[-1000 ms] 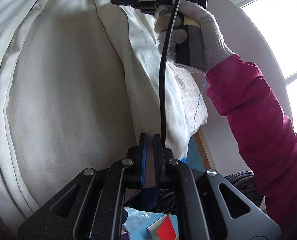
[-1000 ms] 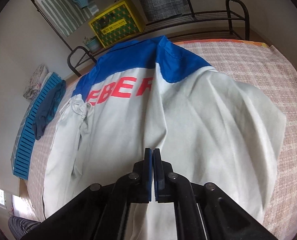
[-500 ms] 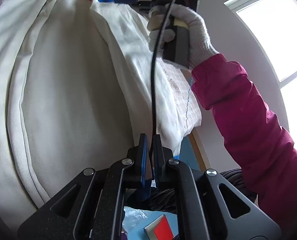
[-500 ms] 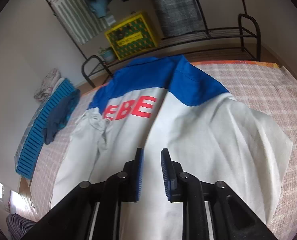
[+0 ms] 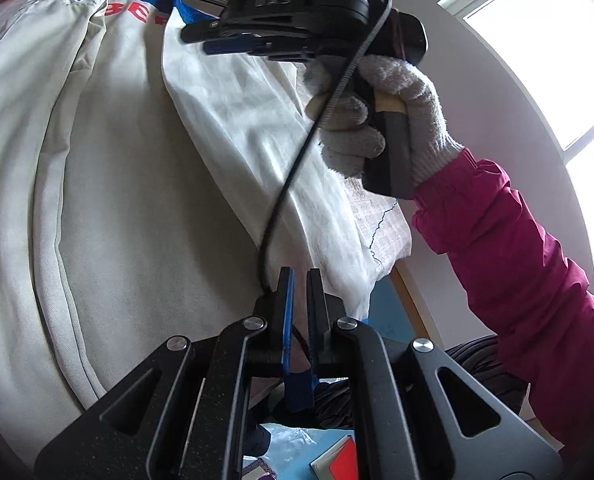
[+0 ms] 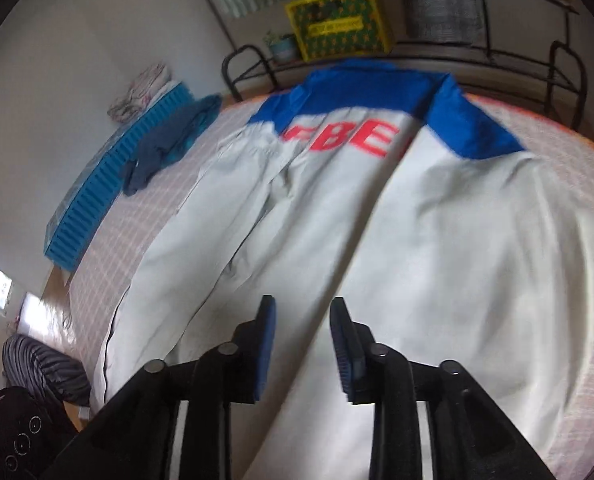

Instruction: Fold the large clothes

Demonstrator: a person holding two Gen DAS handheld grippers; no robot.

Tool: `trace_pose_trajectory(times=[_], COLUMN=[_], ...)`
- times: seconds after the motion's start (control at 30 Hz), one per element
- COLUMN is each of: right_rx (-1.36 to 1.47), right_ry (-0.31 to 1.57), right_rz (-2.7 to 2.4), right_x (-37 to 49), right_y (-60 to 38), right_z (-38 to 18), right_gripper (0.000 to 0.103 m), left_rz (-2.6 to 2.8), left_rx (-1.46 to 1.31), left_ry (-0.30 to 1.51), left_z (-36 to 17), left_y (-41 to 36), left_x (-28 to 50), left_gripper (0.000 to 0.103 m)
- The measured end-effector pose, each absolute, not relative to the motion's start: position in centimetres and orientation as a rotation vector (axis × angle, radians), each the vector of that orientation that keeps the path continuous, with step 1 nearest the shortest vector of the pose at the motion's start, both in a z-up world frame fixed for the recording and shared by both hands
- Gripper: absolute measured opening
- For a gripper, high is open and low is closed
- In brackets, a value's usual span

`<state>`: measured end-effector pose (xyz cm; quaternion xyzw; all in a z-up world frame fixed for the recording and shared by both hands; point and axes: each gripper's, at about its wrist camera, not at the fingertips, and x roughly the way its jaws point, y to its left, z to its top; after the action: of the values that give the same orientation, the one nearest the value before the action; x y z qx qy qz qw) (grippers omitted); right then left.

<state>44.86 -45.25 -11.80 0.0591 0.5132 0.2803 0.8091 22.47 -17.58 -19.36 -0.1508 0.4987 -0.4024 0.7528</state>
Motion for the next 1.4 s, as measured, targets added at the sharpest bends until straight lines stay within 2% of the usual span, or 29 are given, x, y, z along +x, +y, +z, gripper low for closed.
trace_pose_trajectory(times=[0.1,0.13,0.2,0.3,0.4,0.73,0.8,0.83,0.9,1.13,1.4], right_rx=[0.225,0.28,0.373,0.494,0.493,0.409,0.388,0.366,0.34,0.326,0.388], right_ry=[1.038,1.029,1.005,0.991,0.977,0.93,0.964,0.996,1.047,1.279,1.336], right_rz=[0.427,0.382,0.283,0.23,0.188,0.276,0.329,0.348,0.377,0.421,0.406], right_x=[46.4,46.9,47.4,46.7,45.3,36.1,33.1,31.6,28.5,22.7,21.0], right_y=[-51.5,-53.7,-57.8,-62.2,-63.9,-65.7,-65.2,-64.8,-63.7,-60.2,-61.3], right_z=[-11.2,-11.3,-11.9,-12.9,-12.6,-5.3,-4.8,-5.0,-5.9,-13.1,-16.3], right_gripper=[0.044,0.049,0.054,0.054,0.053,0.053,0.053,0.053,0.053,0.052,0.053], left_rz=[-0.887,-0.886,-0.891,-0.892,-0.891,-0.865,-0.85,-0.842,-0.818,-0.769,-0.733], left_rx=[-0.325,-0.312,-0.344,-0.355,-0.333,-0.28,-0.281,-0.285,-0.285,-0.298,-0.264], left_ry=[1.086,1.09,1.097,1.091,1.072,1.128,1.152,1.156,1.164,1.217,1.244], left_z=[-19.8,-20.0,-20.0,-19.7,-18.8,-20.0,-20.5,-20.8,-21.3,-22.7,-23.9], left_y=[-18.0,-18.2,-17.9,-17.5,-17.1,-19.1,-19.5,-19.5,-19.4,-19.8,-20.2], left_x=[22.1,22.1,22.3,22.6,22.6,22.0,22.0,21.9,22.0,22.9,23.2], left_gripper=[0.004,0.004,0.004,0.004,0.004,0.005,0.013,0.022,0.027,0.027,0.027])
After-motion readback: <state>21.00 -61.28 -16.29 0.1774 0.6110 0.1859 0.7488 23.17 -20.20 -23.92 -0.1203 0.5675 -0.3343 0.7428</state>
